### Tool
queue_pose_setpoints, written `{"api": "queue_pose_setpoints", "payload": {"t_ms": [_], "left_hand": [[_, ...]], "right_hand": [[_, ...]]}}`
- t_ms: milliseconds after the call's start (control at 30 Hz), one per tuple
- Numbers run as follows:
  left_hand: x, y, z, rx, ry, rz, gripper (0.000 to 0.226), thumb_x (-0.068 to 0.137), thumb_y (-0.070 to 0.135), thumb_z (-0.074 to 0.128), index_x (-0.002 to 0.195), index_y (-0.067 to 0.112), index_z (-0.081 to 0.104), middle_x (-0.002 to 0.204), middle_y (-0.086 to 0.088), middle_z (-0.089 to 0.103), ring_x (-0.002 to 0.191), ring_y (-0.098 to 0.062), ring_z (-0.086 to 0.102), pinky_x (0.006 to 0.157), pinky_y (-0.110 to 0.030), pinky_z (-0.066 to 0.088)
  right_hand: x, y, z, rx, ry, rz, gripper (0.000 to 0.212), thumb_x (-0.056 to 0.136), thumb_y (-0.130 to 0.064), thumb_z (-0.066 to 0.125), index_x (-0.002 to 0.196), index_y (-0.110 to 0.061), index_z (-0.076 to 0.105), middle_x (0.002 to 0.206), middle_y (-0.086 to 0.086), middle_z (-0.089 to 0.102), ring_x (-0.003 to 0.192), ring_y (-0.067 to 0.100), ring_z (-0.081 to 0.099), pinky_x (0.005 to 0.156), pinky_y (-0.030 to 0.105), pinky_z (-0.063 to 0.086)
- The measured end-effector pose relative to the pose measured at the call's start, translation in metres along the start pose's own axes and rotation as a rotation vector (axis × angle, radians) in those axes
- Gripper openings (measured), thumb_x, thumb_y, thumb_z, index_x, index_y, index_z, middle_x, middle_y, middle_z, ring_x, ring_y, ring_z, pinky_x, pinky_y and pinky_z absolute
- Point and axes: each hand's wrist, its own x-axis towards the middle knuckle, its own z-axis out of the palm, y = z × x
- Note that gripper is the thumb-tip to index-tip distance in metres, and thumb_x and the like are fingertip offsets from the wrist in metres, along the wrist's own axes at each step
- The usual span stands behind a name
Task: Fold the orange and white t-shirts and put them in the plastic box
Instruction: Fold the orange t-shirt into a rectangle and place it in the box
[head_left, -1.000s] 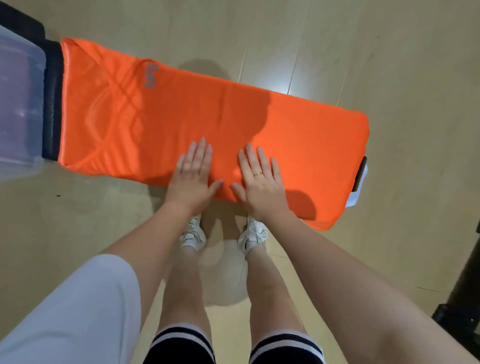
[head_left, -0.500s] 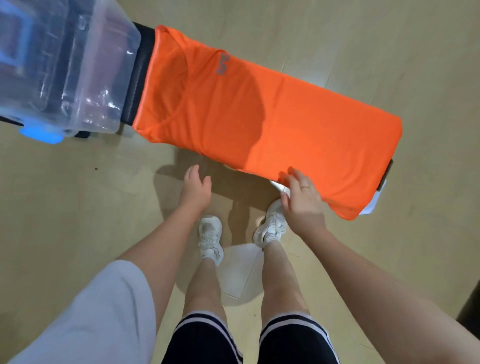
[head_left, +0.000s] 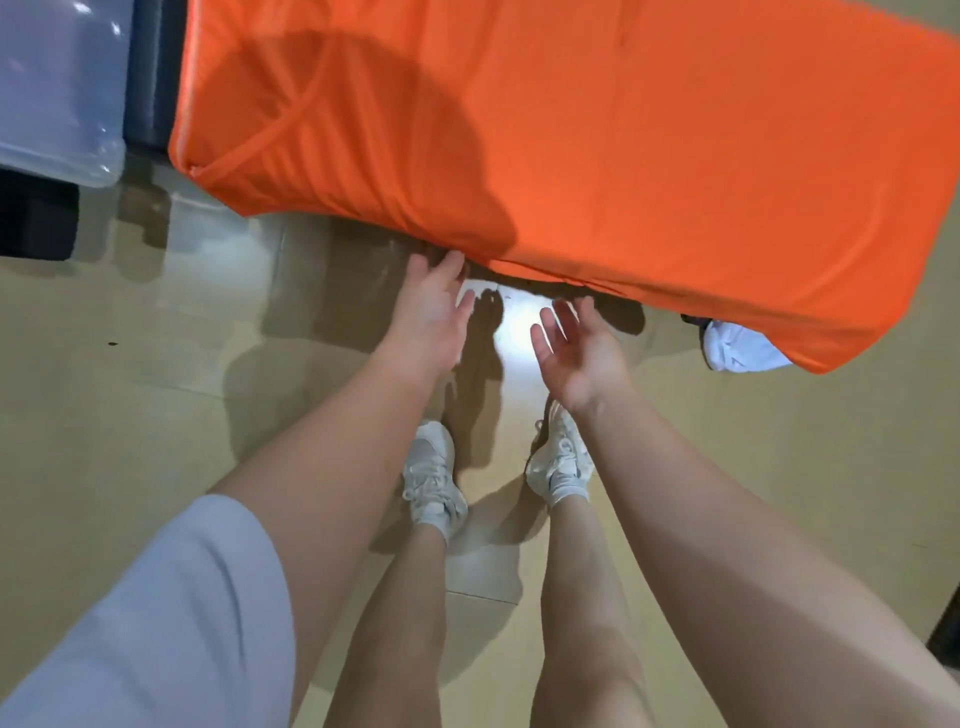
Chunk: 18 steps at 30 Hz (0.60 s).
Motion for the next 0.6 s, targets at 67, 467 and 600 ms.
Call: {"api": "queue_pose_setpoints", "payload": {"t_ms": [67,467,600], "left_hand": [[0.007,-0.007,0.0,-0.049,-0.083,0.012,0.014,0.097,0.014,0.041,0.089,0.024,0.047,0.109,0.004,0.056,0.12,-0.017,0.049,0.114,-0.039,0.025],[-0.036,-0.028,-0.015,-0.175,-0.131,0.003,0.017,0.095,0.016,0.047,0.111,0.013,0.049,0.112,-0.006,0.064,0.096,-0.015,0.066,0.084,-0.028,0.056],[-0.075,-0.004,0.008,-0.087,0.175,0.048,0.007,0.091,0.012,0.055,0.086,0.014,0.05,0.096,-0.009,0.064,0.08,-0.017,0.064,0.068,-0.024,0.059]], "right_hand": [[0.007,0.003,0.005,0.098,-0.041,-0.028,0.021,0.098,-0.028,0.043,0.115,-0.018,0.05,0.103,-0.003,0.057,0.115,0.017,0.049,0.103,0.032,0.038],[-0.034,0.012,-0.013,0.324,-0.044,0.032,0.013,0.09,-0.023,0.057,0.091,-0.011,0.062,0.073,0.0,0.072,0.068,0.011,0.069,0.074,0.025,0.057],[-0.064,-0.01,-0.019,0.261,0.205,-0.011,0.014,0.091,-0.021,0.056,0.079,-0.016,0.055,0.05,-0.004,0.061,0.036,0.003,0.051,0.036,0.012,0.04]]}}
